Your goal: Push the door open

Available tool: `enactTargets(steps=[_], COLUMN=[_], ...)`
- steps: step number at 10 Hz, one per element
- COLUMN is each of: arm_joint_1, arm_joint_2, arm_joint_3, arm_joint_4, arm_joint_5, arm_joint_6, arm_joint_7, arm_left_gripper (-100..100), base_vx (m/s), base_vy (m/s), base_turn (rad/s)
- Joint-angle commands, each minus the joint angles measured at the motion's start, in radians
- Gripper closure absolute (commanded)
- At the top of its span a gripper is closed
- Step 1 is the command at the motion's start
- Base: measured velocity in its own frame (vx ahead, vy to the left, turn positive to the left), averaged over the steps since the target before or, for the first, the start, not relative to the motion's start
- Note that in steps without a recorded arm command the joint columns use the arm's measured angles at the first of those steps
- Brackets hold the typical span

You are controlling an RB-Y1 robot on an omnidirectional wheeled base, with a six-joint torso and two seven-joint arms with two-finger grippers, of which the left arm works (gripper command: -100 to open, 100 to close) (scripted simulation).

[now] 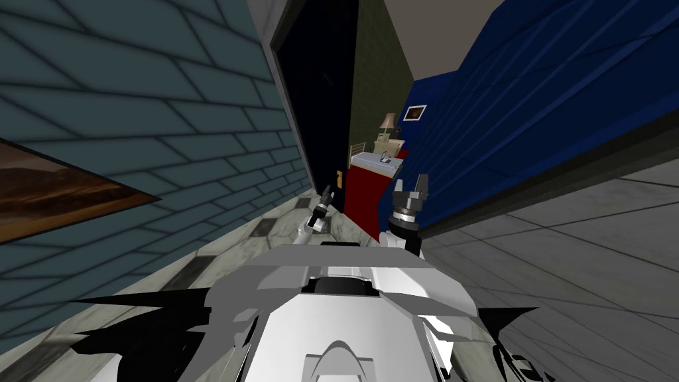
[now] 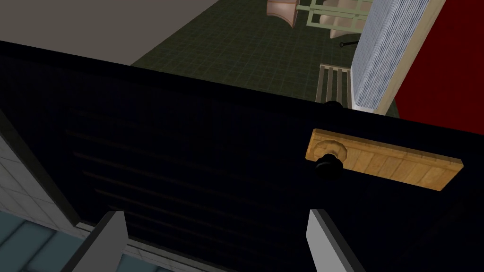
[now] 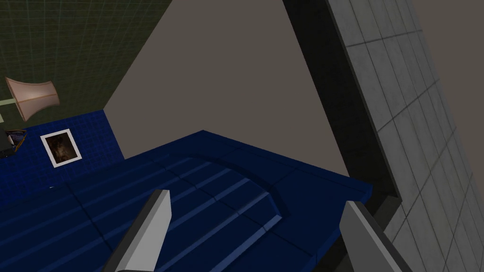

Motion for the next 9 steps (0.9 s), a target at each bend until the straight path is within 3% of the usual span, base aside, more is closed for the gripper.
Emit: enactTargets(steps=[1, 9], arm_joint_1=[-0.029, -0.152], arm_joint_2=[-0.002, -0.006], arm_joint_3=[-0.012, -0.073], arm_joint_4=[0.043, 0.227], arm_joint_5=[-0.007, -0.041], arm_joint_6=[0.001, 0.007], arm_joint_7=[0.009, 0.050], arm_left_gripper=[-100, -100], base_vx=[0.089, 0.085], base_vy=[0.096, 0.092], base_turn=[-0.031, -0.029])
